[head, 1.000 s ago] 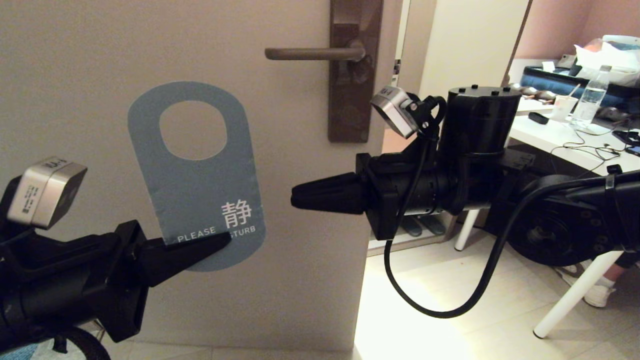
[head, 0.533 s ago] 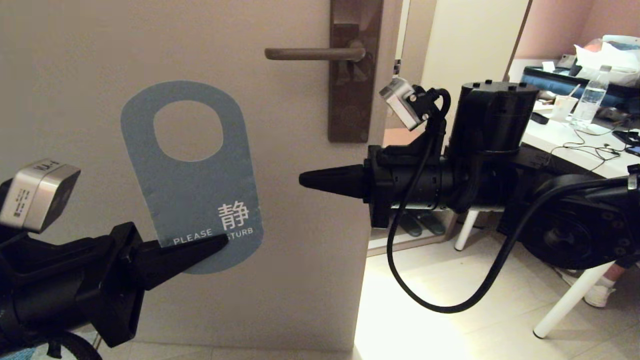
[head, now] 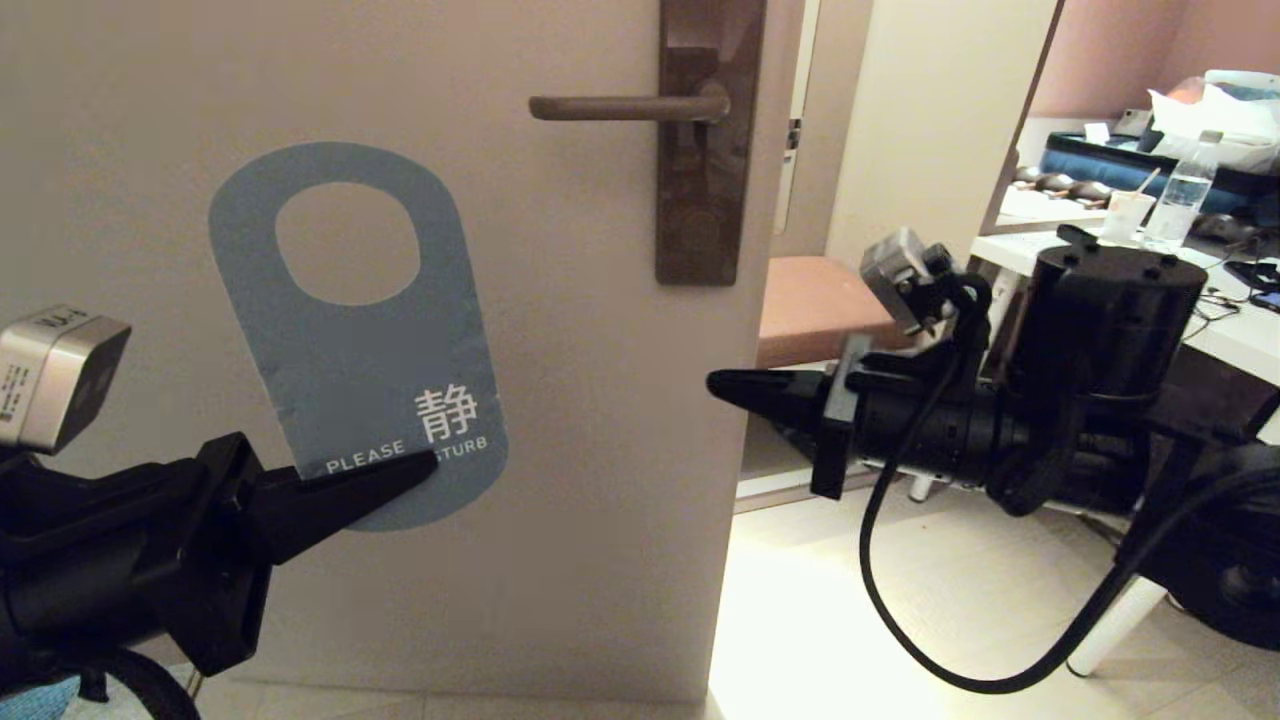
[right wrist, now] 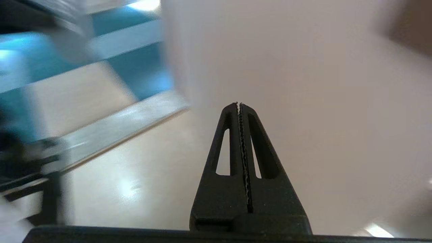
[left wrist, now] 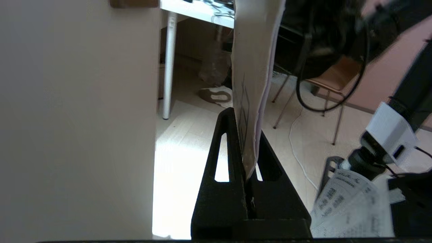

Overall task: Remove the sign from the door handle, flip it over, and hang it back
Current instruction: Hang the sign back with the other side facing out

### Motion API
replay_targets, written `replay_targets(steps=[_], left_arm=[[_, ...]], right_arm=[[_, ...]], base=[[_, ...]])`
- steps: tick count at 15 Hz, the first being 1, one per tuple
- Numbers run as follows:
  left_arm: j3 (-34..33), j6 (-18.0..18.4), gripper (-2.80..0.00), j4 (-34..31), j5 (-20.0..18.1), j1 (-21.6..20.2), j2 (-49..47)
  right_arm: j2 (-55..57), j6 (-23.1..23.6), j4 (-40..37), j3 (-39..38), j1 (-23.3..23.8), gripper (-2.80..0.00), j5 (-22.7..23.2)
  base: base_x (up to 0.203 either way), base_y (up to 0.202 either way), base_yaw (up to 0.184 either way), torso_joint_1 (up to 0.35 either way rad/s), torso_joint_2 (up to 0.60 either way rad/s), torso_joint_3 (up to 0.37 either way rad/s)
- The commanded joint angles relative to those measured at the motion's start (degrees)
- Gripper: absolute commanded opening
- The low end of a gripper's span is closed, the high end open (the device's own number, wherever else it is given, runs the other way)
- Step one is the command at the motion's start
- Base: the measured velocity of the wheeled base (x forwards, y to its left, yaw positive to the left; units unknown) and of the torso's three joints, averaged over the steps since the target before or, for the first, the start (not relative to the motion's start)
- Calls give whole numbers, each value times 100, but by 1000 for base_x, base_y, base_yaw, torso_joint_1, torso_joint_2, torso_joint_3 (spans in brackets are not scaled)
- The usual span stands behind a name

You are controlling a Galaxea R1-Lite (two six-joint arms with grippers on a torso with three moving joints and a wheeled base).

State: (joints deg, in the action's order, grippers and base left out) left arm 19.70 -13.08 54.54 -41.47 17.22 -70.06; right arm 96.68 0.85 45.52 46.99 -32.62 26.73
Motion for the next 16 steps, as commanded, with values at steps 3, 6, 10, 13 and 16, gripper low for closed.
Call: replay_targets(steps=[3,6,10,13,16], left_arm=[[23,-10,-280,39,-19,-253,19],[106,-2,-280,48,-19,-282,10],[113,-2,-280,48,-19,-434,41],[87,-4,-280,48,-19,-437,132],[95,-2,-280,48,-19,-439,168]], right_arm=[[-235,-11,699,-712,657,-280,-1054],[-712,20,716,-1211,1428,-280,-1168],[-2050,27,688,-2933,2254,-280,-1171],[-3219,31,530,-4147,2752,-280,-1169],[-4229,106,-29,-4612,3397,-280,-1195]], base=[[0,0,0,0,0,0],[0,0,0,0,0,0],[0,0,0,0,0,0],[0,0,0,0,0,0],[0,0,0,0,0,0]])
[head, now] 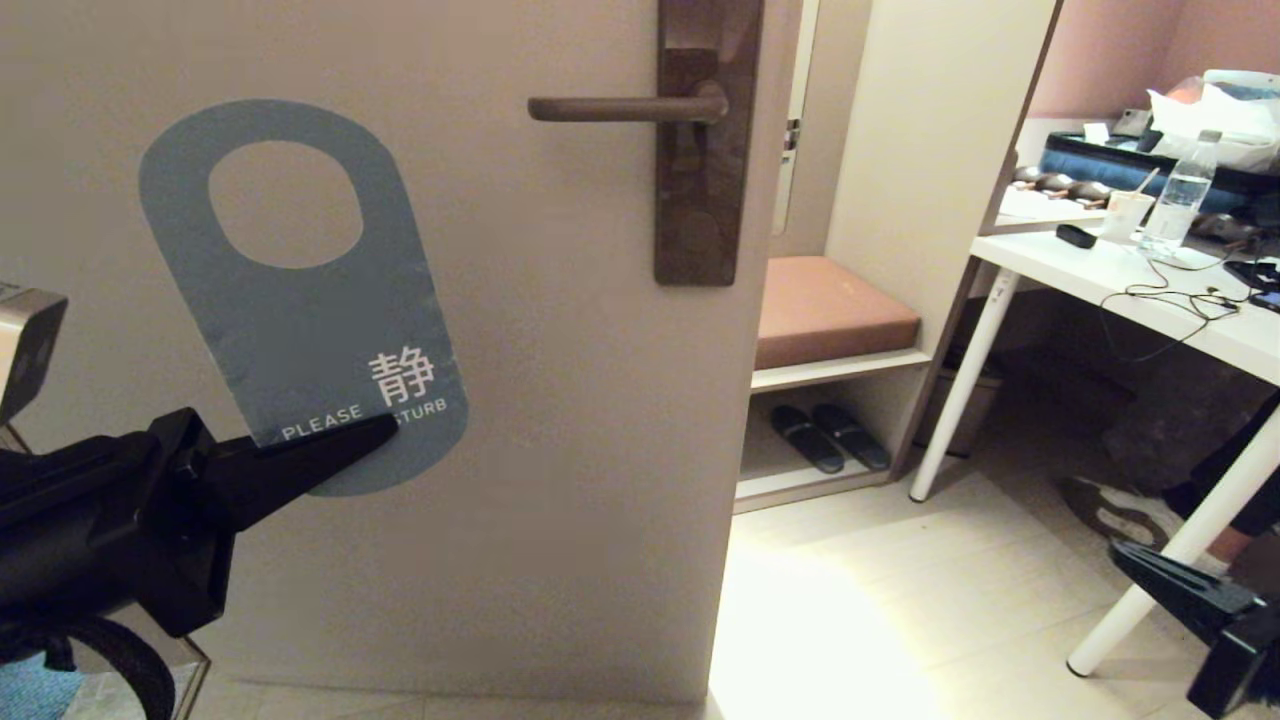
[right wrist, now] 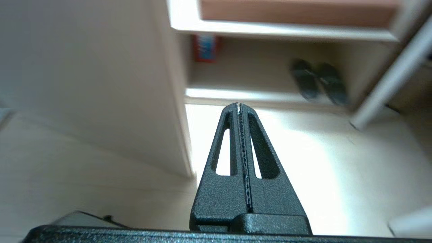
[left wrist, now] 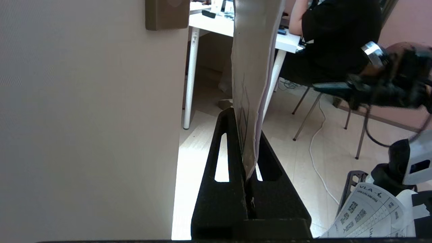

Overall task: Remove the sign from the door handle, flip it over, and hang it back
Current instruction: Hang the sign back with the other side facing out

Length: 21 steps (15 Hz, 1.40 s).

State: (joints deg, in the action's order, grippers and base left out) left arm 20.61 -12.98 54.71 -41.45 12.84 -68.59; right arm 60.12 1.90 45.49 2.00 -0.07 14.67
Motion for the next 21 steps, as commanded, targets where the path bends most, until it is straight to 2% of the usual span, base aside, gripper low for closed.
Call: replay_targets(steps=[1,4,7,9,12,13,16,19,21], left_arm=[[4,-11,-280,31,-21,7,36],[4,-20,-280,31,-21,1,162],[-14,-29,-280,22,-21,7,312],[-90,-30,-280,11,-21,0,340],[-259,-11,-280,4,-21,0,417],[-268,-26,-280,-4,-21,-9,417],[-285,3,-280,-3,46,-309,421],[-294,57,-280,1,521,-370,445],[-278,247,-280,-8,887,-376,458]], right_arm=[[-962,17,-351,-144,205,-280,4],[-2453,38,-1567,-181,277,-280,-7],[-3913,46,-3279,-136,298,-280,-57],[-4162,10,-4005,-107,306,-280,-572],[-4397,18,-4509,-157,306,-280,-1436],[-4421,-5,-4547,-200,306,-280,-1512],[-4412,-7,-4575,-200,306,-280,-1467],[-4465,-6,-4557,-200,262,-280,-1476],[-4465,-23,-4549,-200,253,-280,-1476]], base=[[0,0,0,0,0,0],[0,0,0,0,0,0],[0,0,0,0,0,0],[0,0,0,0,0,0],[0,0,0,0,0,0],[0,0,0,0,0,0],[0,0,0,0,0,0],[0,0,0,0,0,0],[0,0,0,0,0,0]])
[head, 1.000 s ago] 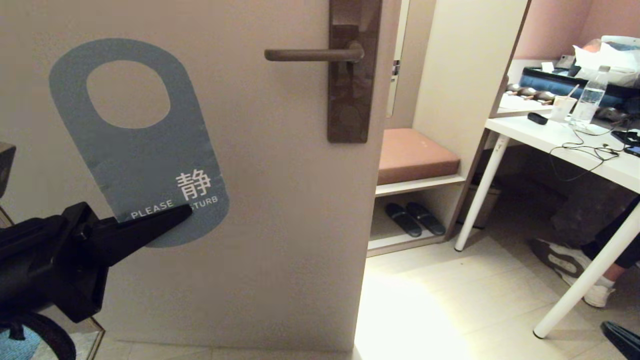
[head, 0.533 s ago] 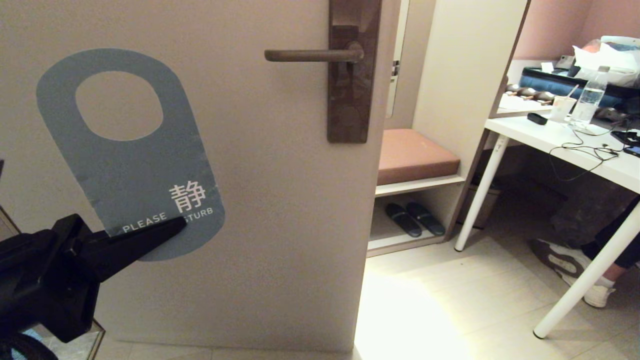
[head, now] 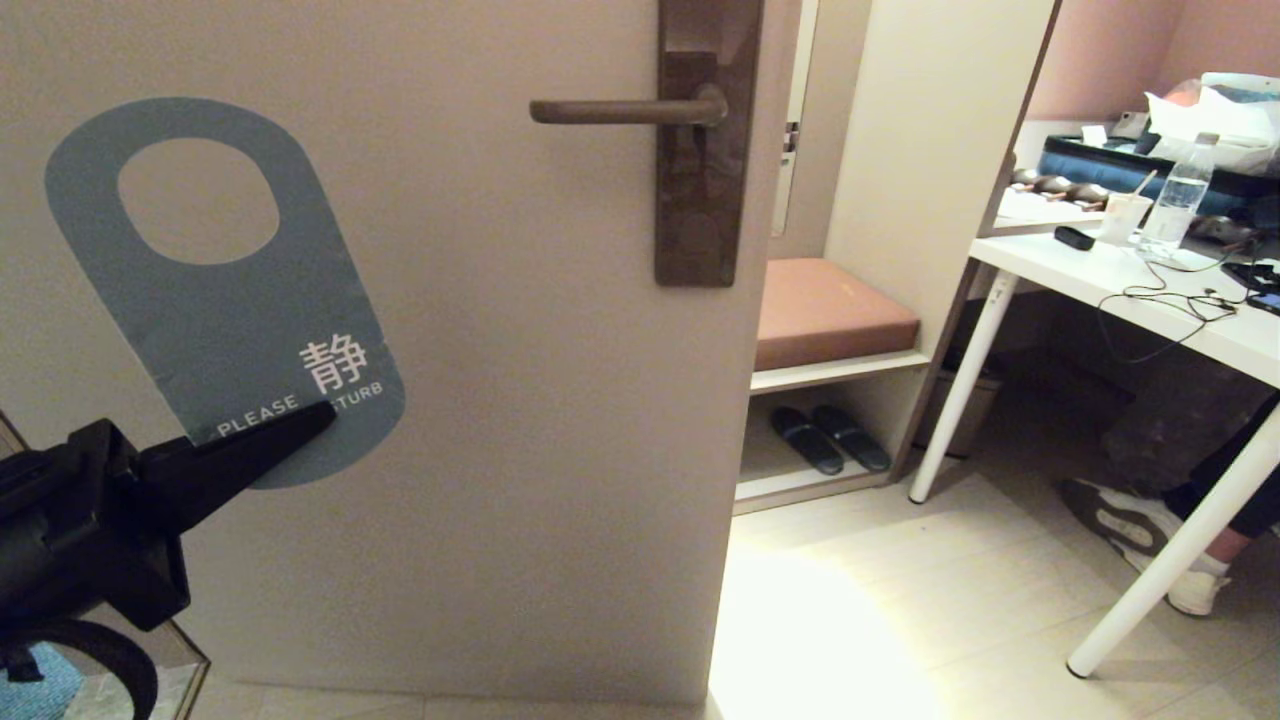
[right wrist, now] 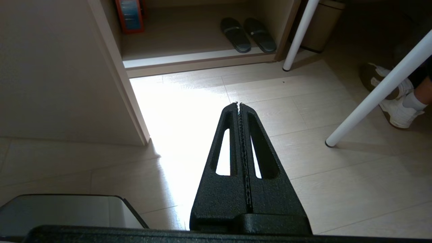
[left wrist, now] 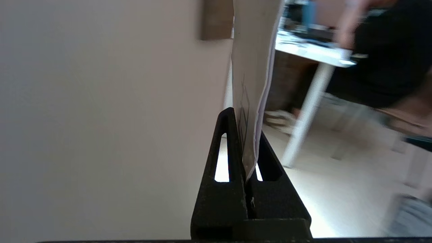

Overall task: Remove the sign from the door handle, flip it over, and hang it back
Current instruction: Hang the sign back with the other side facing out

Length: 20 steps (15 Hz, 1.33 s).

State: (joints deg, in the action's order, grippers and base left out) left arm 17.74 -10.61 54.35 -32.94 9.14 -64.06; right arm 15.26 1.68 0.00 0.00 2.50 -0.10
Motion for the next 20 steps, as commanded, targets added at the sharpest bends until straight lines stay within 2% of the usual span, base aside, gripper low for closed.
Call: replay_targets(steps=[1,3,7,11,13,17,20], left_arm=[[2,114,-280,24,132,-9,17],[1,173,-280,-2,297,0,105],[107,319,-280,-3,363,0,122],[144,358,-280,-8,817,0,50],[195,358,-280,-3,883,-15,-53],[215,399,-280,-12,982,-330,-81],[195,445,-280,-12,1043,-352,-89]], right_arm=[[12,-1,0,0,-4,-280,1],[20,-1,0,0,-4,-280,1],[20,-1,0,0,-4,-280,1],[21,-1,0,0,-4,-280,1],[12,-1,0,0,-4,-280,-3],[19,-1,0,0,-4,-280,1],[21,-1,0,0,-4,-280,1]], base=[[0,0,0,0,0,0],[0,0,0,0,0,0],[0,0,0,0,0,0],[0,0,0,0,0,0],[0,0,0,0,0,0],[0,0,0,0,0,0],[0,0,0,0,0,0]])
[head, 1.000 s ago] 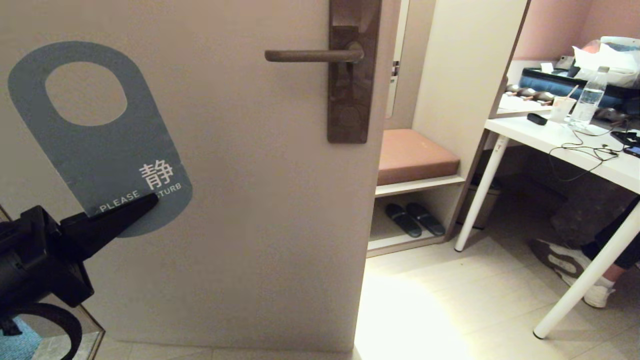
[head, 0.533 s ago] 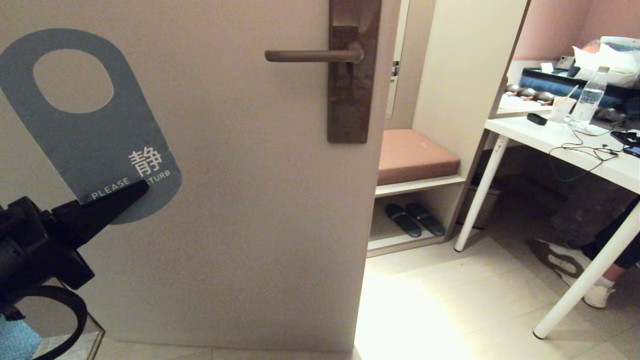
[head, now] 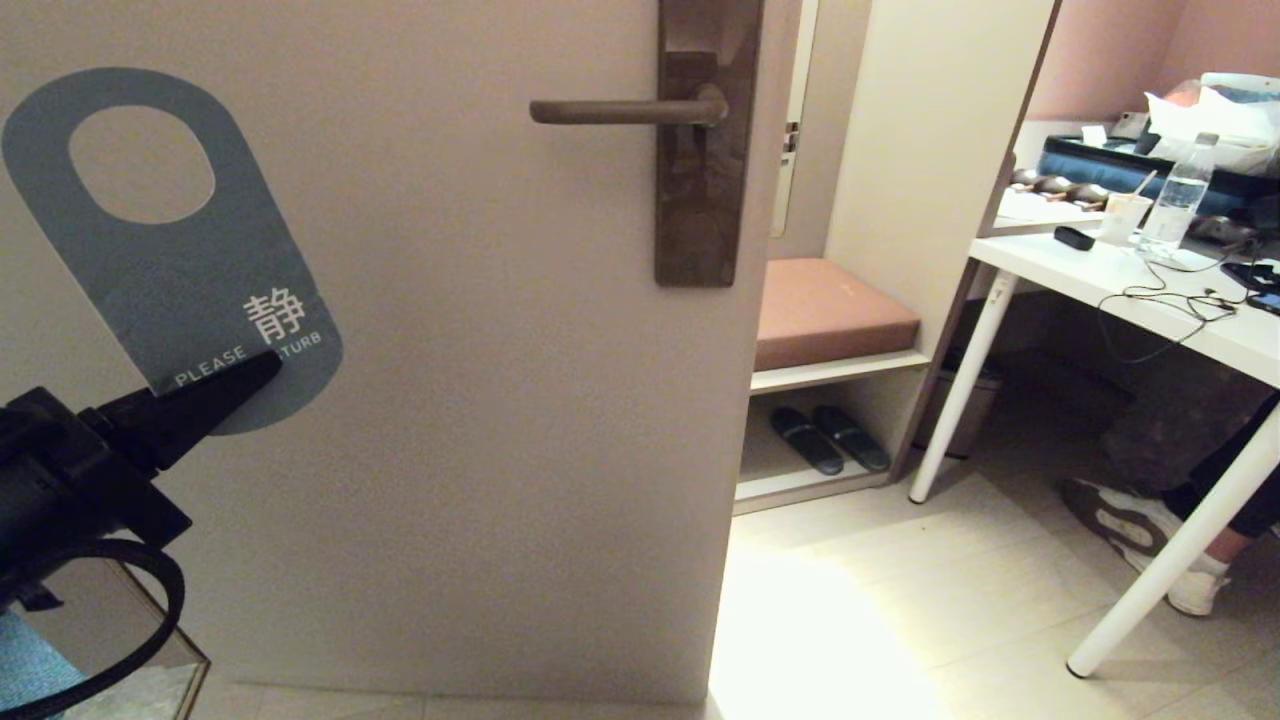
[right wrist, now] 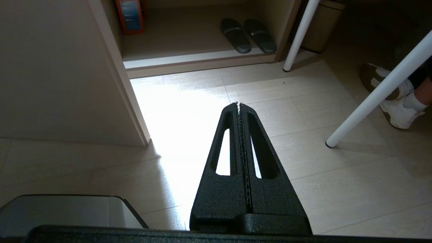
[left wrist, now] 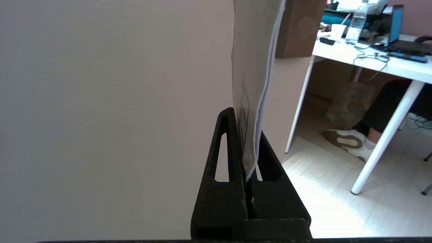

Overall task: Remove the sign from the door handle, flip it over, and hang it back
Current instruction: Hang the sign back with the other side facing out

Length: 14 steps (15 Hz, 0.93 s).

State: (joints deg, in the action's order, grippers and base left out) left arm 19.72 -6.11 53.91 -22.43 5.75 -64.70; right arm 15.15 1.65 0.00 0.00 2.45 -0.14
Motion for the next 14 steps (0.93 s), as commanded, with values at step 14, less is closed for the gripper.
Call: replay_targets(steps=[14], left_arm=[[-274,1043,-280,-451,1197,7,1]], right_arm=[[30,2,0,0,6,-280,5]], base=[[0,0,0,0,0,0]])
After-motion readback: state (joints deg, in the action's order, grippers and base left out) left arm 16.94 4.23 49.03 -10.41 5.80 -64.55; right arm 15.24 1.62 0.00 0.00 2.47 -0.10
